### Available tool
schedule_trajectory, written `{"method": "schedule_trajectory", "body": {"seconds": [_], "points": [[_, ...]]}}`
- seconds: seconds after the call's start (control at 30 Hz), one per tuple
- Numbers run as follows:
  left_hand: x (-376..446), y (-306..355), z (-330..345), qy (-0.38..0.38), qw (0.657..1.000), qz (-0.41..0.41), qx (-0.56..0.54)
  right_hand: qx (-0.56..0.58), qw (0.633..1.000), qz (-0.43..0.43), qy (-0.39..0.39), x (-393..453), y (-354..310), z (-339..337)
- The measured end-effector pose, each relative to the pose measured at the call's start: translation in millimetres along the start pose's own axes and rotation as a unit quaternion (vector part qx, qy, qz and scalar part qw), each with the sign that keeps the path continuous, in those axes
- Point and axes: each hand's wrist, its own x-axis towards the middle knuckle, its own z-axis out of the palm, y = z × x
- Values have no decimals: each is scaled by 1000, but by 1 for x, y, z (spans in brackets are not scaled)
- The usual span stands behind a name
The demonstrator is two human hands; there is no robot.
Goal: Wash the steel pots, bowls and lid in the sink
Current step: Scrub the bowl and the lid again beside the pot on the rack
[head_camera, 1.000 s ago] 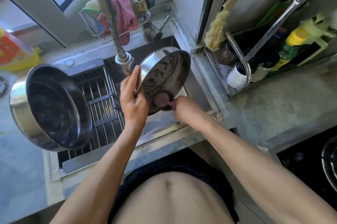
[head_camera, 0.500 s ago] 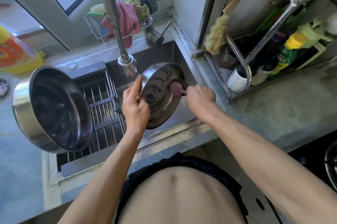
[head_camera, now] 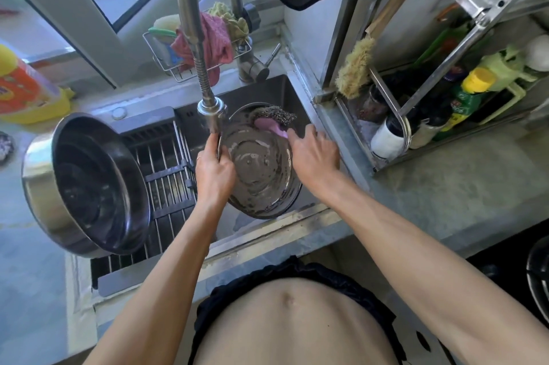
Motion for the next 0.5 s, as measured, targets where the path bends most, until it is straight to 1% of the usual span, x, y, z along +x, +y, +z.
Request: {"method": "schedule_trajectory", "body": {"seconds": [0.1, 0.17, 0.2, 0.23, 0.3, 0.37, 0.4, 0.43, 0.47, 0.5], "points": [[5, 2, -4, 0, 1000, -16, -24, -17, 997, 48, -52, 4, 9, 2], [2, 6, -3, -15, 1000, -18, -10, -29, 994, 50, -88, 5, 6, -1], [-2, 9, -1, -27, 999, -19, 4, -33, 994, 46, -93, 7, 1, -5], [-4, 10, 2, -37, 999, -20, 9, -32, 995, 40, -82, 10, -4, -12], [-6, 9, 5, -58, 998, -35, 0, -33, 999, 13, -20, 13, -15, -27], [-1, 12, 1, -58, 996, -62, -9, -42, 996, -56, 57, 14, -21, -34], [1, 14, -1, -58, 996, -69, -10, -44, 992, -90, 73, 14, -21, -35], [2, 13, -5, -59, 996, -71, -10, -41, 991, -108, 69, 16, -18, -34], [3, 13, -8, -62, 995, -74, -13, -34, 993, -103, 54, 18, -11, -33], [3, 14, -12, -62, 995, -77, -22, -25, 996, -81, 33, 20, -4, -30]]}}
